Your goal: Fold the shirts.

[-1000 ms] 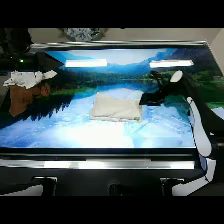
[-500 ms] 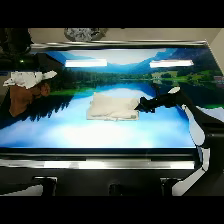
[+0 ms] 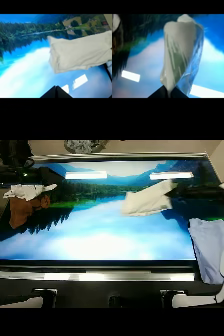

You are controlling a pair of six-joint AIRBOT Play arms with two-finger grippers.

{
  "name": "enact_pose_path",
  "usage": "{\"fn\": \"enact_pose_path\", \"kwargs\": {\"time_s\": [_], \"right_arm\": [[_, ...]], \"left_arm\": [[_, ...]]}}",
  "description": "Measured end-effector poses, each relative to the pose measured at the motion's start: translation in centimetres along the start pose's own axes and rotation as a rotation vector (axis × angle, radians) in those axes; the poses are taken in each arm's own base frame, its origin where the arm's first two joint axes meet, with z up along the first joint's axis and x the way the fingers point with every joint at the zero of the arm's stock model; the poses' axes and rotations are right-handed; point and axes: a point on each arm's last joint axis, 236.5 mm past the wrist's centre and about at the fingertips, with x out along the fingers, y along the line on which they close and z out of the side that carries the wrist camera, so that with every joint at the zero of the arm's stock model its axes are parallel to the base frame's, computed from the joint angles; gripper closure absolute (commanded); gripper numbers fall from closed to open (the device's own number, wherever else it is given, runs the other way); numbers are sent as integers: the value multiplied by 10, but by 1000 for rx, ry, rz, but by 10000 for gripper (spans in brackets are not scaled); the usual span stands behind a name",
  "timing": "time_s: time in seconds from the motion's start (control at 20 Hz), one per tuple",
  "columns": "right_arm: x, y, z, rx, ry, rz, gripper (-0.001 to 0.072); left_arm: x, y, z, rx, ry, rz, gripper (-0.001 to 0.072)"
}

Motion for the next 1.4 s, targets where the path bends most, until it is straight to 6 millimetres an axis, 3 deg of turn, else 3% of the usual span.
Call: {"fn": "enact_pose_path", "kwargs": {"time_s": [0.2, 0.35, 0.55, 0.75, 0.9, 1.1, 1.25, 1.3, 1.35, 1.4], "right_arm": [[-116, -39, 19, 72, -182, -156, 674], [-185, -65, 14, 137, -285, -253, 674], [-246, -92, 1, 224, -380, -342, 674], [-282, -109, -24, 289, -392, -417, 673], [-290, -128, -79, 366, -211, -528, 673], [-310, -156, -174, 506, 99, -730, 673], [-308, -169, -227, 597, 264, -771, 670], [-303, -174, -241, 619, 302, -772, 519], [-299, -179, -251, 633, 327, -775, 134], [-297, -183, -262, 646, 354, -781, 12]], "left_arm": [[3, 4, -2, 13, 4, 2, 673], [4, 4, -3, 19, 6, 1, 673], [6, 0, -4, 25, 10, -7, 673], [9, -4, -5, 31, 14, -14, 673], [10, -7, -6, 34, 19, -20, 673], [11, -7, -6, 35, 19, -20, 673], [11, -8, -6, 36, 20, -22, 673], [11, -8, -6, 36, 20, -22, 673], [11, -8, -6, 36, 19, -22, 673], [11, -8, -6, 36, 18, -21, 673]]}}
